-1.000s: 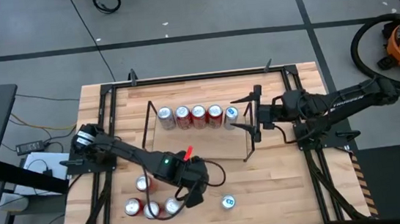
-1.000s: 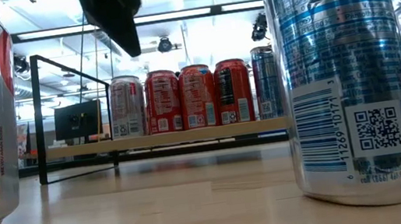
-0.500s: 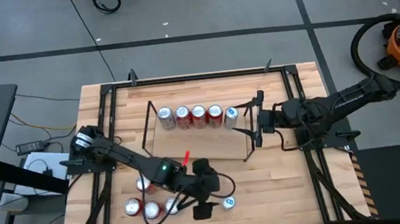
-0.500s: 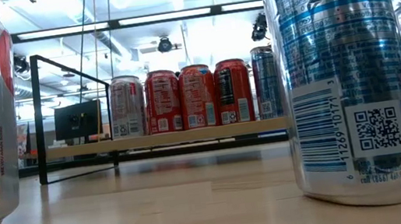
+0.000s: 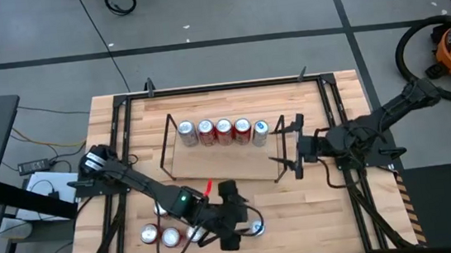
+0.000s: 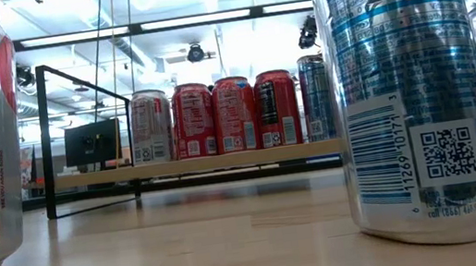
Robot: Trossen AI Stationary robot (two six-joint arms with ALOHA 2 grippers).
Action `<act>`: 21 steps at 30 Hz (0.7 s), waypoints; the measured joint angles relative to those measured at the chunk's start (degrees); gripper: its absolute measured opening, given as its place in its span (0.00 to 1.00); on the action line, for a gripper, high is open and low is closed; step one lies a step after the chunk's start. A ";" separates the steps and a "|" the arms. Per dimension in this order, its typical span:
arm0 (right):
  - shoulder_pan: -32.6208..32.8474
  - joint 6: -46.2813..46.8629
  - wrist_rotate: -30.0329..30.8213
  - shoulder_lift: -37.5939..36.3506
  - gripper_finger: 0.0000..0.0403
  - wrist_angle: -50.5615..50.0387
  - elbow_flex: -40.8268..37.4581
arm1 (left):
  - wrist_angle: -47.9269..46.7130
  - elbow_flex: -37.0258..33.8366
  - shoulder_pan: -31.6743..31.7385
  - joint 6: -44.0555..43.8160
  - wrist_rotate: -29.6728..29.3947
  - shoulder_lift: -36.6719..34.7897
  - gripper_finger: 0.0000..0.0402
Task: Place canned beverage on shelf
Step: Put the blue soda can aligned with the other blue soda can on the shelf
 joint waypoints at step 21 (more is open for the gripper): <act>7.14 13.70 -0.21 19.50 0.86 -9.21 14.56 | -19.87 -7.73 -4.95 1.53 -21.22 -12.09 0.81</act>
